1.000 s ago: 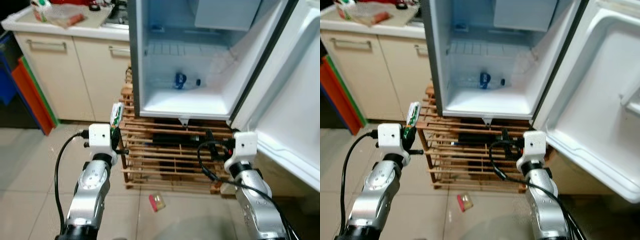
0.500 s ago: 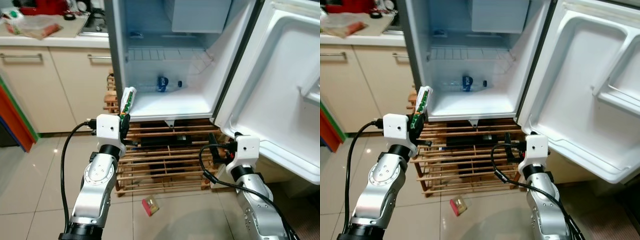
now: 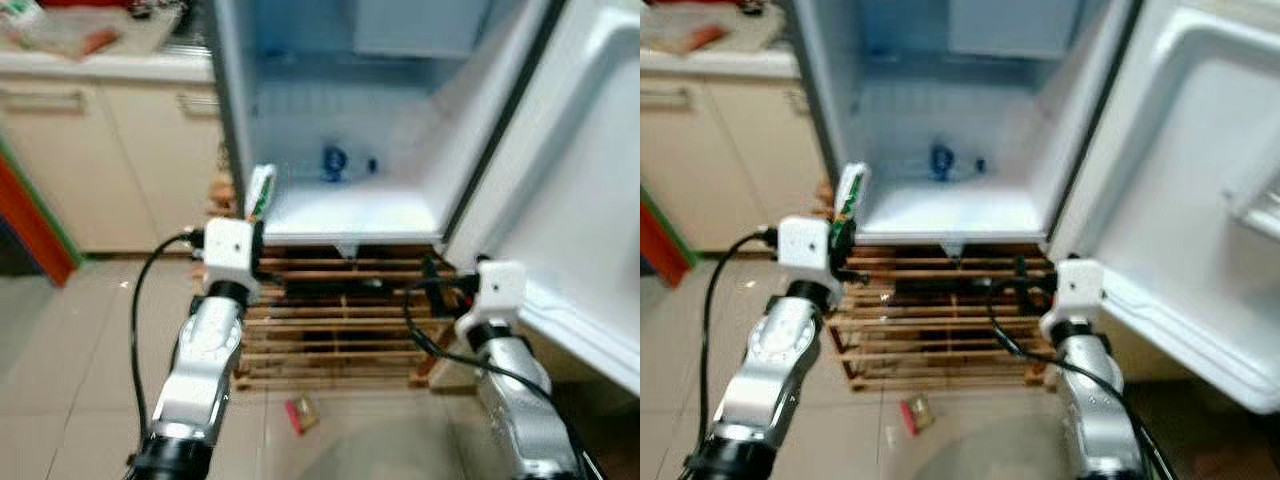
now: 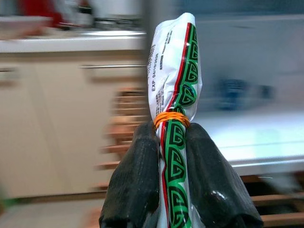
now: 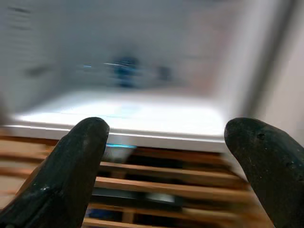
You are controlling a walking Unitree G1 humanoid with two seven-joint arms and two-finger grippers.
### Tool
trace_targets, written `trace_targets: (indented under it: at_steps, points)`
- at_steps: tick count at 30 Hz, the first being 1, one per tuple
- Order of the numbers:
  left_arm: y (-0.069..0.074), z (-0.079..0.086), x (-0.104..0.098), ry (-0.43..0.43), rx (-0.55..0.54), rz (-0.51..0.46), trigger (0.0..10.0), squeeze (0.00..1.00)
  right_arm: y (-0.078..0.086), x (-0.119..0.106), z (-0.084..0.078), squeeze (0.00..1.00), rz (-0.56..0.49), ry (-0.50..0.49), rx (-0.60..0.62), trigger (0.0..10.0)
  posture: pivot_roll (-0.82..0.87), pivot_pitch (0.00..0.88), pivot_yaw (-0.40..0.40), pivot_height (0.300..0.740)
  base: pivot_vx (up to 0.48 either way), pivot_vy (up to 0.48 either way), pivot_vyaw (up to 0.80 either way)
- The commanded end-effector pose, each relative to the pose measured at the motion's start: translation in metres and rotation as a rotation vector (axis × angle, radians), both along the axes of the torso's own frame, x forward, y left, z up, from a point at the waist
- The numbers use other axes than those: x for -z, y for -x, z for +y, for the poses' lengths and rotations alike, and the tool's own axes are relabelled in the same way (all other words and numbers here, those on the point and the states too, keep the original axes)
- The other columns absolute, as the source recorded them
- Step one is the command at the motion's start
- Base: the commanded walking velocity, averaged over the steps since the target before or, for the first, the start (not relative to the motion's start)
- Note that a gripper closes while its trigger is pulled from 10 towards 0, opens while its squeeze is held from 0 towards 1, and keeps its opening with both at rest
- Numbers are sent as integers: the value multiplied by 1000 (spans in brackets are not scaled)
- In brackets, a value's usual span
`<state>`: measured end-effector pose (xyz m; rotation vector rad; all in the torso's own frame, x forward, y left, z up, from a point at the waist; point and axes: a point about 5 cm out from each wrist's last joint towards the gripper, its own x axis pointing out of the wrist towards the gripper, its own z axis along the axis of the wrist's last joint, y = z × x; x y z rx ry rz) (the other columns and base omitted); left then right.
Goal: Restocking fridge
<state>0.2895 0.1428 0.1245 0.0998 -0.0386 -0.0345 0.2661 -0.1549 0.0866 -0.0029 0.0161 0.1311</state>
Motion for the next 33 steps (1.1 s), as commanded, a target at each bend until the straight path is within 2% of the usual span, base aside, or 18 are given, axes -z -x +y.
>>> trace_targets:
  at_steps: [1, 9, 12, 27, 33]
  points:
    - [-3, -6, -8, -6, 23, -27, 10000, 0, 0, -4, -5, 0, -24, 11, 6, 10000, -39, 0, -33, 740, 0, 0, 0]
    - [-6, -9, -10, -29, 33, -41, 10000, 0, -2, -7, -4, 0, -37, 17, -8, 10000, -39, 0, -32, 740, 0, 0, 0]
    - [-8, -13, -14, -19, 71, -53, 10000, 0, -3, -6, -3, 0, -37, 18, -11, 10000, -38, 0, -30, 740, 0, 0, 0]
    - [-9, -18, -17, 10, 86, -67, 10000, 0, -2, -4, -1, 0, -34, 26, -30, 10000, -44, 0, -29, 740, 457, 0, 0]
    - [-7, -21, -18, 2, 110, -80, 10000, 0, 5, -6, 14, 0, -38, 5, -166, 10000, -46, 0, -32, 740, 480, 0, 0]
